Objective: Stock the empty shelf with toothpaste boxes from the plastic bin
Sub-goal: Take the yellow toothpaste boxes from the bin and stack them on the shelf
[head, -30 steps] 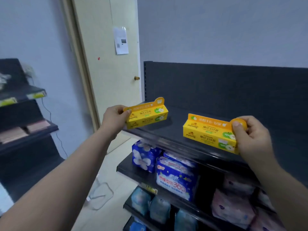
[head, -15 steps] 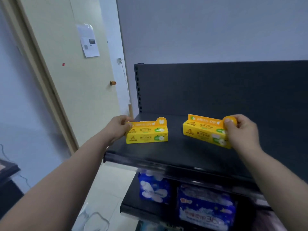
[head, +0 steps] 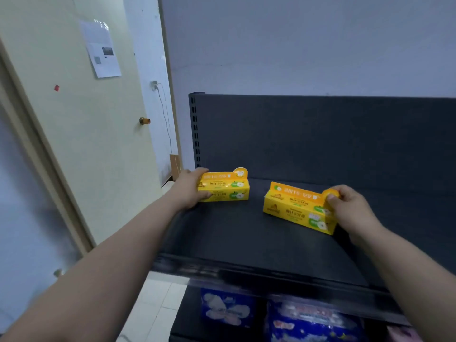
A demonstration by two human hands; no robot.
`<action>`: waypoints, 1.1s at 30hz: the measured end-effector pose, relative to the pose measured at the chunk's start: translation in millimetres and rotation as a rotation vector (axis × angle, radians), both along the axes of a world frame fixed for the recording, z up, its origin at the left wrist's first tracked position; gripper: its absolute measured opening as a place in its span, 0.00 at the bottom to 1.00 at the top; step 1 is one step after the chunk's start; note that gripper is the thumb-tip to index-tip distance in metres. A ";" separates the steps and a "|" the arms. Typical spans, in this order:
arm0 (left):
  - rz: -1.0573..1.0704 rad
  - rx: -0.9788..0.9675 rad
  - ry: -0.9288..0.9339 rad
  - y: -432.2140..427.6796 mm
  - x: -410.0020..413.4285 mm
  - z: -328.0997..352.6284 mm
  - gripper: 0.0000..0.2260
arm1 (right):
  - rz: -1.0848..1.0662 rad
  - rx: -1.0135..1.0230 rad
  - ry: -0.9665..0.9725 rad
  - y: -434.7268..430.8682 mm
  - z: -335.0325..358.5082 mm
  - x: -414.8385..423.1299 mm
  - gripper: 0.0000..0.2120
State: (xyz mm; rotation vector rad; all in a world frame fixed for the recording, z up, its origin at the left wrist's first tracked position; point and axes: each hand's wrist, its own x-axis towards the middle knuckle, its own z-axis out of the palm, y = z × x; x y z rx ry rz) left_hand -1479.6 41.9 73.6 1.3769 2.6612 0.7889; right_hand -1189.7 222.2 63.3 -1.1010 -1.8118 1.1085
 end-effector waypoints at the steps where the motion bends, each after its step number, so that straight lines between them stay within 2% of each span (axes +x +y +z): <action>1: -0.014 -0.011 0.001 8.6 -2.4 1.2 0.33 | 0.016 -0.007 0.010 0.9 -0.2 0.4 0.09; 7: -0.048 -0.041 -0.073 46.1 -10.7 2.5 0.38 | 0.088 0.012 0.056 -0.3 8.7 -24.6 0.09; 10: -0.016 0.205 0.000 42.6 -9.4 10.0 0.29 | 0.135 0.044 0.056 -1.0 17.1 -47.6 0.09; 12: -0.075 0.309 0.033 34.6 -6.6 16.7 0.24 | 0.180 0.067 0.055 -2.0 24.5 -67.2 0.09; 16: -0.226 0.239 -0.226 21.2 -6.3 20.7 0.21 | 0.247 0.109 0.081 -7.4 37.4 -113.1 0.07; 19: -0.132 0.320 -0.223 21.0 -15.2 21.0 0.14 | 0.268 0.078 0.144 -6.8 38.7 -138.0 0.07; 23: -0.064 0.295 -0.242 23.2 -24.5 20.0 0.11 | 0.278 0.050 0.095 -3.0 28.1 -146.2 0.25; 25: -0.035 0.252 -0.278 24.9 -25.4 14.9 0.11 | 0.310 0.043 0.005 -5.4 19.7 -145.3 0.28; 29: -0.002 0.205 -0.384 26.9 -19.0 7.6 0.15 | 0.407 0.012 -0.055 -13.6 2.0 -145.8 0.22; 33: 0.003 0.166 -0.351 24.8 -16.4 9.1 0.17 | 0.366 0.054 -0.045 -17.1 -1.7 -144.1 0.19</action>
